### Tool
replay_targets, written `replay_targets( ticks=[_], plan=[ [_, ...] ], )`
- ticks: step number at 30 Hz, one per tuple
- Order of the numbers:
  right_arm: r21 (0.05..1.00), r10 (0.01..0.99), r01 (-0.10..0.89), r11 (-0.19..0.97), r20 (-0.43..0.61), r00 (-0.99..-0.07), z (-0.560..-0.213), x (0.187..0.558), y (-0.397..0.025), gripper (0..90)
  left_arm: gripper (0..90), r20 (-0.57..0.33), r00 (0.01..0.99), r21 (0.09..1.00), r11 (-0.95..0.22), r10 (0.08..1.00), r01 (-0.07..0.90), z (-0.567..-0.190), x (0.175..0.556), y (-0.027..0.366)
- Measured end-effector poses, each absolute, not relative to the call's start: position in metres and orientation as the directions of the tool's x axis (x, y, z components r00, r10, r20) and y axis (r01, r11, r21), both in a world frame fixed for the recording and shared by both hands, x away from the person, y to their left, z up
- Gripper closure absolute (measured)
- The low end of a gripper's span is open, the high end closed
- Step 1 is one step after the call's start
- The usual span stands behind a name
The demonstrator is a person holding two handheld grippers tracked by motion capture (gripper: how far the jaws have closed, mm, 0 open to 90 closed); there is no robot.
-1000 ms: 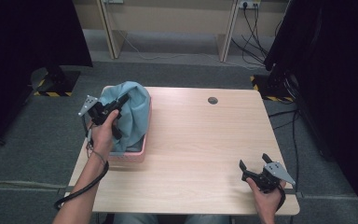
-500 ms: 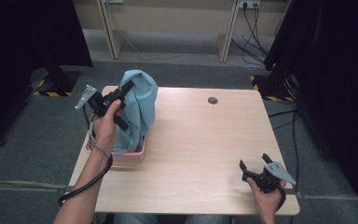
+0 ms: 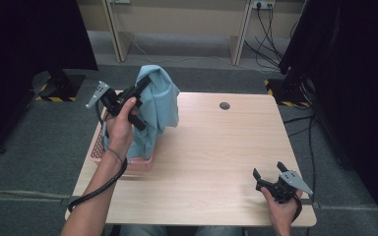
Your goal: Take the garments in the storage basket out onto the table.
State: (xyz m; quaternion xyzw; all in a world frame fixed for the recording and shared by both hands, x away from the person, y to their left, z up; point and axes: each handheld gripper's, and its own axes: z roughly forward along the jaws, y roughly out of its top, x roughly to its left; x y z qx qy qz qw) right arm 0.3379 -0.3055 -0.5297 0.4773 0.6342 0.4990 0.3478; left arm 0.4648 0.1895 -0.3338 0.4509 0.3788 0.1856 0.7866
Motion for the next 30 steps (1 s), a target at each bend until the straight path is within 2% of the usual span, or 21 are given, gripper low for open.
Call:
replay_targets(
  ticks=[30],
  plan=[
    [0.966,0.950,0.257,0.042,0.041,-0.310,-0.530,0.338,-0.306,1.1,84.9,-0.391,0.760,0.840,0.539,0.519,0.064,-0.268,0.466,0.097]
  ],
)
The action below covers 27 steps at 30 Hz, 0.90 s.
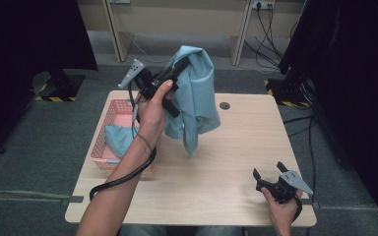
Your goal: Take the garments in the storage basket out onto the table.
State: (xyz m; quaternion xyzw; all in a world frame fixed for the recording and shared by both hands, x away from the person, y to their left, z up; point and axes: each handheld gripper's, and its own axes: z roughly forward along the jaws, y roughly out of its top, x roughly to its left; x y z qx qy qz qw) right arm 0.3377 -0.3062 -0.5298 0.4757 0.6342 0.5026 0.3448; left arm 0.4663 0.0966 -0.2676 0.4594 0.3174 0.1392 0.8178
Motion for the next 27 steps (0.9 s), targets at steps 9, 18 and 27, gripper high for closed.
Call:
replay_targets(
  ticks=[9,18,27],
  plan=[
    [0.965,0.949,0.257,0.042,0.042,-0.312,-0.530,0.338,-0.306,1.1,84.8,-0.399,0.764,0.839,0.539,0.508,0.080,-0.258,0.470,0.074],
    [0.966,0.948,0.257,0.039,0.046,-0.313,-0.530,0.338,-0.307,1.2,84.7,-0.388,0.779,0.847,0.523,0.492,0.092,-0.247,0.472,0.048],
    [0.966,0.947,0.255,0.039,0.045,-0.317,-0.530,0.338,-0.307,1.3,84.7,-0.382,0.795,0.849,0.518,0.471,0.102,-0.233,0.473,0.023]
  ],
)
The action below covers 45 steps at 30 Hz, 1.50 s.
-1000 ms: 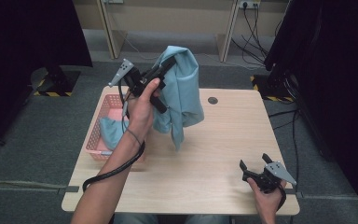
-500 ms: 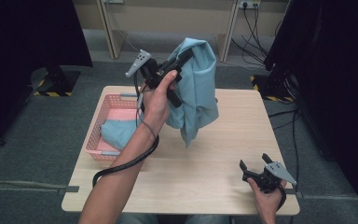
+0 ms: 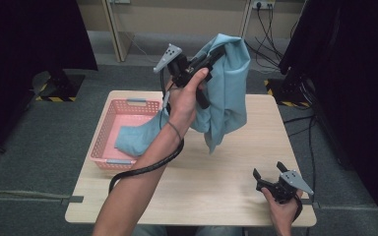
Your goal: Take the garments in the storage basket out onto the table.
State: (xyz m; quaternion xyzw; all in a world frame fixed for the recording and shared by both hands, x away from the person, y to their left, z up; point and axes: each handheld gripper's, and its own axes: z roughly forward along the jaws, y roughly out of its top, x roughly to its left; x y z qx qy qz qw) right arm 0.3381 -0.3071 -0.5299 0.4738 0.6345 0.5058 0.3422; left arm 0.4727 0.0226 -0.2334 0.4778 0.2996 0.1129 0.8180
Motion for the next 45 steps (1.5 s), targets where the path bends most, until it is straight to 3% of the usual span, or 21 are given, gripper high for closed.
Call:
replay_targets(
  ticks=[39,45],
  plan=[
    [0.967,0.944,0.252,0.037,0.049,-0.325,-0.530,0.338,-0.308,1.6,84.3,-0.435,0.818,0.842,0.491,0.377,0.221,-0.220,0.472,-0.099],
    [0.967,0.945,0.250,0.036,0.048,-0.325,-0.530,0.338,-0.308,1.7,84.2,-0.435,0.818,0.842,0.491,0.377,0.221,-0.220,0.472,-0.099]
  ],
)
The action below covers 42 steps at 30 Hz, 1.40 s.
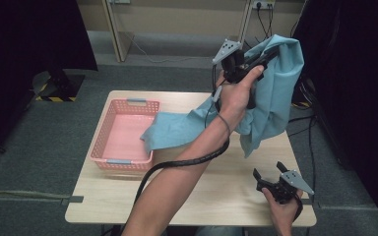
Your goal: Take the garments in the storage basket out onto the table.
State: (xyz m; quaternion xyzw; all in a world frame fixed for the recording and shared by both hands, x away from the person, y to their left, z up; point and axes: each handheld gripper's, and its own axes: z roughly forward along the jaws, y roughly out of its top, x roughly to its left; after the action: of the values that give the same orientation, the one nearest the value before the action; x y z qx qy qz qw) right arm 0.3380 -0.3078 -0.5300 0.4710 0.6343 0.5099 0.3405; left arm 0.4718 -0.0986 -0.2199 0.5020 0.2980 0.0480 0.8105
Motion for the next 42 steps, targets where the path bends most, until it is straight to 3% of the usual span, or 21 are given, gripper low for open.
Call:
replay_targets(
  ticks=[13,18,21,42],
  plan=[
    [0.967,0.944,0.250,0.043,0.042,-0.328,-0.530,0.338,-0.308,1.8,84.0,-0.451,0.816,0.831,0.503,0.363,0.236,-0.220,0.467,-0.106],
    [0.967,0.944,0.252,0.044,0.042,-0.328,-0.530,0.338,-0.308,1.8,83.9,-0.423,0.816,0.852,0.479,0.394,0.210,-0.224,0.464,-0.088],
    [0.966,0.944,0.253,0.049,0.038,-0.328,-0.530,0.338,-0.307,1.8,83.7,-0.399,0.799,0.878,0.440,0.450,0.191,-0.238,0.461,-0.054],
    [0.965,0.945,0.257,0.060,0.028,-0.326,-0.530,0.338,-0.305,2.0,83.4,-0.358,0.743,0.919,0.353,0.566,0.173,-0.280,0.468,0.010]
  ],
)
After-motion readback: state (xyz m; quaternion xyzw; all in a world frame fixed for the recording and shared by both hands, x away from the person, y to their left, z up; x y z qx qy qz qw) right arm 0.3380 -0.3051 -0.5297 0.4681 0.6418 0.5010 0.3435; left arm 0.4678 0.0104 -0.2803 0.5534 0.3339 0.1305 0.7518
